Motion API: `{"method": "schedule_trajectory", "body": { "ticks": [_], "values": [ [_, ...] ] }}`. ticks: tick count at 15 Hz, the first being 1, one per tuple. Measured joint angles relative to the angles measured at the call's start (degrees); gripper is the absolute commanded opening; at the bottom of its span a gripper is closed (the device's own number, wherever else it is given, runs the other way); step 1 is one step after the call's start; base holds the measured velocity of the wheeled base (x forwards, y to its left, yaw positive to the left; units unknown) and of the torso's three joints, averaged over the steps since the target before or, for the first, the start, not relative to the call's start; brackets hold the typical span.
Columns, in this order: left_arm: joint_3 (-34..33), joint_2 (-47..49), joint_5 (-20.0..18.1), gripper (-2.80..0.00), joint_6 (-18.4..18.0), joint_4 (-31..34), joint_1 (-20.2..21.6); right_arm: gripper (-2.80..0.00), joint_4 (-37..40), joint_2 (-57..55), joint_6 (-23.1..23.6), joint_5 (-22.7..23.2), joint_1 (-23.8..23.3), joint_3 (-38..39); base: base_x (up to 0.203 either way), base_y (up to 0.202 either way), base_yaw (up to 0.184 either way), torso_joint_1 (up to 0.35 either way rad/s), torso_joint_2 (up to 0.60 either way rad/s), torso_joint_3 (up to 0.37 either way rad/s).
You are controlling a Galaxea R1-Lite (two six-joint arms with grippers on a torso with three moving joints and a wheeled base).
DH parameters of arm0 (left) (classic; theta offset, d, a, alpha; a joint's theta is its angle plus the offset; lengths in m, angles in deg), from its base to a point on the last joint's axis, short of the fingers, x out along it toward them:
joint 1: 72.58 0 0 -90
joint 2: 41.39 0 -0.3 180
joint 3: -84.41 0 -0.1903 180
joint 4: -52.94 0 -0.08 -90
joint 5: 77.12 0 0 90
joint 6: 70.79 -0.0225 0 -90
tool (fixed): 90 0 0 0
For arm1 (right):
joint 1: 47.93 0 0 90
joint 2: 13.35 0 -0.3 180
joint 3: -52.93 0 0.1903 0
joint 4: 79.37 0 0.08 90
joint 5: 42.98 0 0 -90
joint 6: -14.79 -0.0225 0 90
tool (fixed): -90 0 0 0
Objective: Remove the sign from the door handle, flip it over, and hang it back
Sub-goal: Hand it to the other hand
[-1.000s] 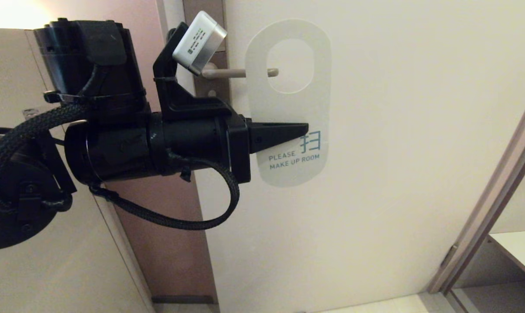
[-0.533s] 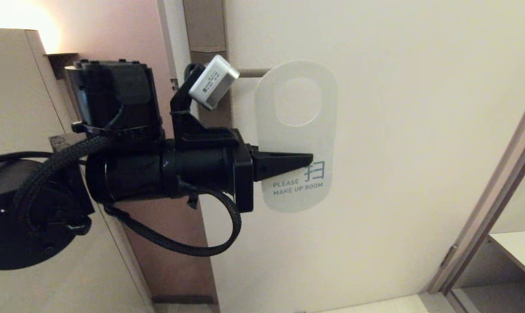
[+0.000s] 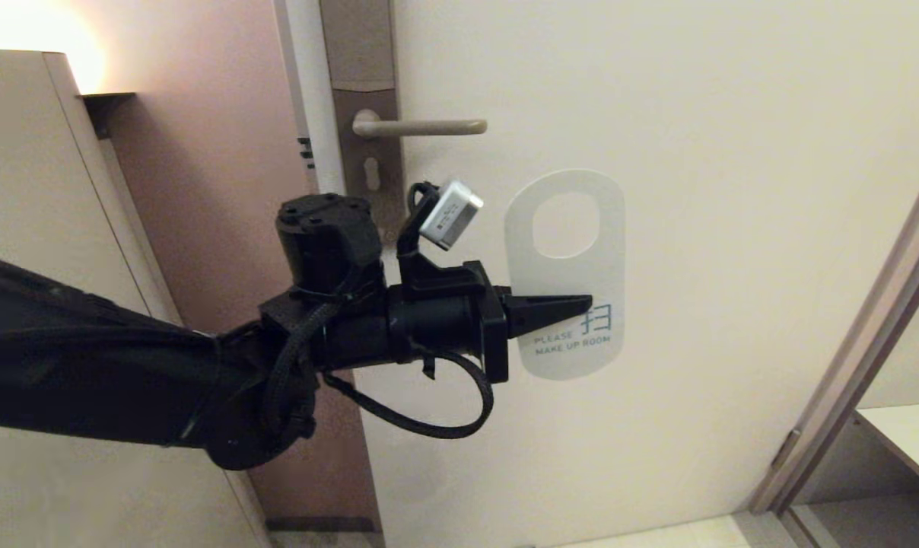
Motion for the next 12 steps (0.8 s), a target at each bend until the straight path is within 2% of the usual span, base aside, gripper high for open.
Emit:
{"method": "schedule_trajectory", "body": {
  "ticks": [3,6,9,12],
  "values": [
    [4.16,4.24,-0.29,-2.8,1.96,-1.02,-0.72,-2.8,2.89,0.0,1.42,0.18,0.02,-1.16,0.0,0.0,0.0,0.0,0.0,0.0],
    [5.23,5.79,-0.27,-2.8,2.23,-1.07,-0.96,-2.8,4.98,-0.11,2.29,0.44,0.04,-2.46,0.0,0.0,0.0,0.0,0.0,0.0],
    [5.34,6.24,-0.21,-2.8,2.25,-1.14,-0.76,-2.8,5.99,-2.6,2.21,3.85,0.07,-5.76,0.0,0.0,0.0,0.0,0.0,0.0],
    [5.45,6.4,-0.24,-2.8,2.3,-1.17,-0.74,-2.8,2.95,-11.8,0.92,7.12,1.15,-9.2,0.0,0.0,0.0,0.0,0.0,0.0]
  ]
}}
